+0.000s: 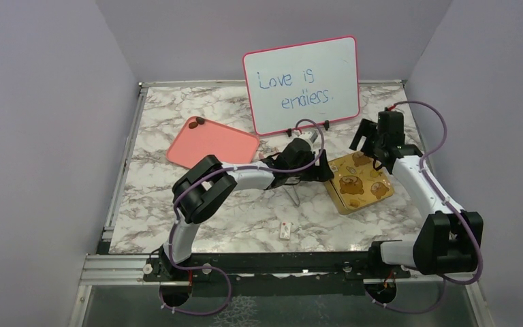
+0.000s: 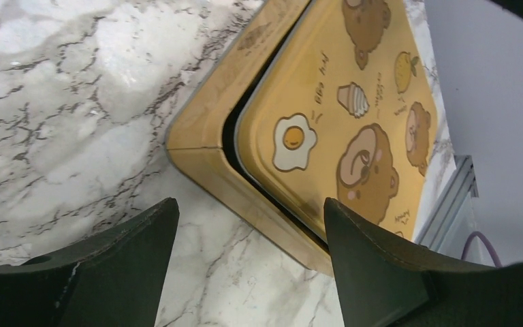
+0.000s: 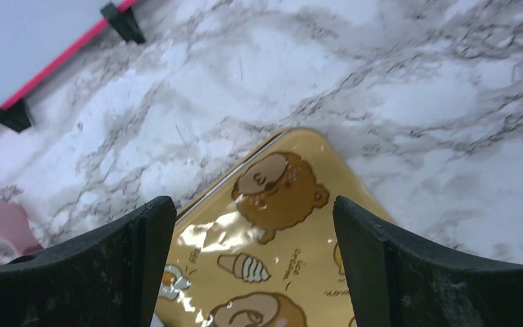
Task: Pack the chocolate
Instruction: Close the box lid on the packing box.
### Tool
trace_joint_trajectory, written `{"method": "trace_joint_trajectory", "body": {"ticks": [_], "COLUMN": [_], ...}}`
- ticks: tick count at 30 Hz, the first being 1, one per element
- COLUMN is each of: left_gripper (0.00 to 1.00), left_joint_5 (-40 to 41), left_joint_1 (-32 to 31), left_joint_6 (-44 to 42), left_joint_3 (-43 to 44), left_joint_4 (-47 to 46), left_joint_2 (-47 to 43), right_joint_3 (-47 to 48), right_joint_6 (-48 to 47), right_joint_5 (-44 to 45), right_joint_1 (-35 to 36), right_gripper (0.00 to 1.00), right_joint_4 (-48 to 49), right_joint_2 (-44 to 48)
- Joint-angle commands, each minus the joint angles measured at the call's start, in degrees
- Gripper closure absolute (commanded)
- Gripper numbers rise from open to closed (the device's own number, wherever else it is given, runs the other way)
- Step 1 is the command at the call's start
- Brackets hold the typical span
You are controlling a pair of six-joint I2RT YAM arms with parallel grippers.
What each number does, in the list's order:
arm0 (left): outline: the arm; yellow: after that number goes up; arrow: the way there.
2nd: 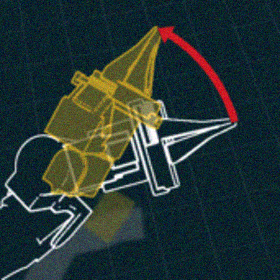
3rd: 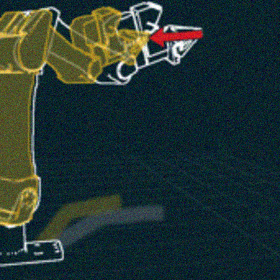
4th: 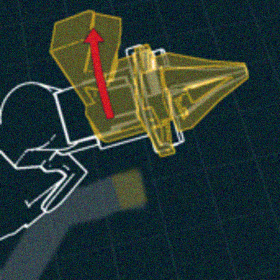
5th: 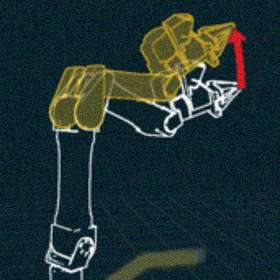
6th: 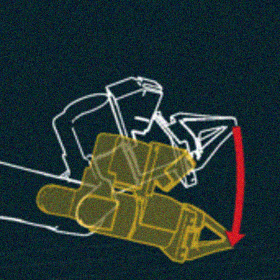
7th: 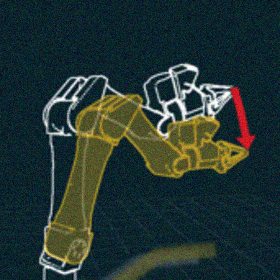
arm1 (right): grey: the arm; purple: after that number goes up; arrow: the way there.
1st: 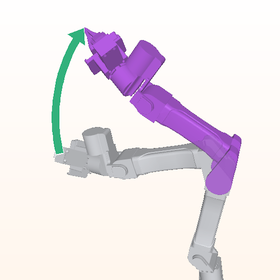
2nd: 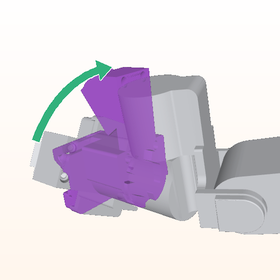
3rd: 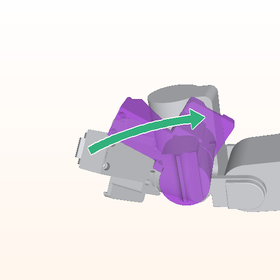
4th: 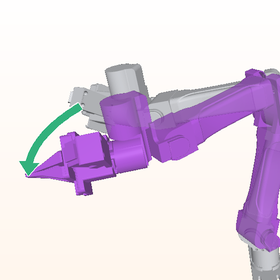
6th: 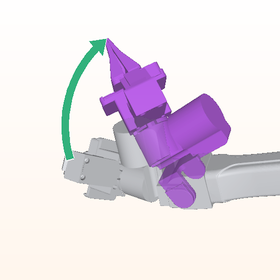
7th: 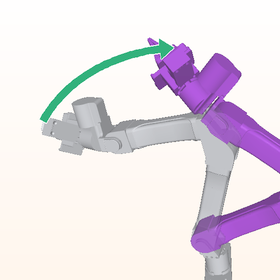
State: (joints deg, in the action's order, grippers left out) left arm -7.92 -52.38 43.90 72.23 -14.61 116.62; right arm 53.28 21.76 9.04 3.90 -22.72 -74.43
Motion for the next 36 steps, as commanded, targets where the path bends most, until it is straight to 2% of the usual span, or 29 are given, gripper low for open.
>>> {"method": "trace_joint_trajectory", "body": {"ticks": [1,6,13,16,23,36], "left_gripper": [0.21,0.2,0.18,0.18,0.18,0.18], "left_joint_5": [-3.5,-3.6,-6.0,-6.0,-5.5,-3.4], "left_joint_1": [-0.7,-1.2,-2.1,-2.5,-2.9,-3.5], "left_joint_6": [0.0,0.4,0.5,0.5,0.1,-0.7], "left_joint_3": [-0.4,-0.7,0.5,0.5,0.7,4.0], "left_joint_4": [-3.5,-4.0,-4.9,-5.0,-4.9,-1.7], "left_joint_2": [-3.3,-3.7,-1.9,-1.4,-0.2,2.5], "right_joint_3": [0.7,2.3,-1.1,-1.6,-3.8,-5.1], "right_joint_6": [-5.5,-6.2,-6.7,-7.2,-6.4,-5.4], "right_joint_5": [-3.2,-6.1,-11.9,-13.4,-20.3,-24.4], "right_joint_1": [-3.5,-8.0,-13.4,-13.8,-13.8,-13.8], "right_gripper": [0.09,0.07,0.07,0.09,0.2,0.28], "right_joint_4": [7.2,6.2,8.2,8.5,11.3,12.0], "right_joint_2": [-1.1,-4.9,-6.3,-7.0,-8.8,-9.4]}}
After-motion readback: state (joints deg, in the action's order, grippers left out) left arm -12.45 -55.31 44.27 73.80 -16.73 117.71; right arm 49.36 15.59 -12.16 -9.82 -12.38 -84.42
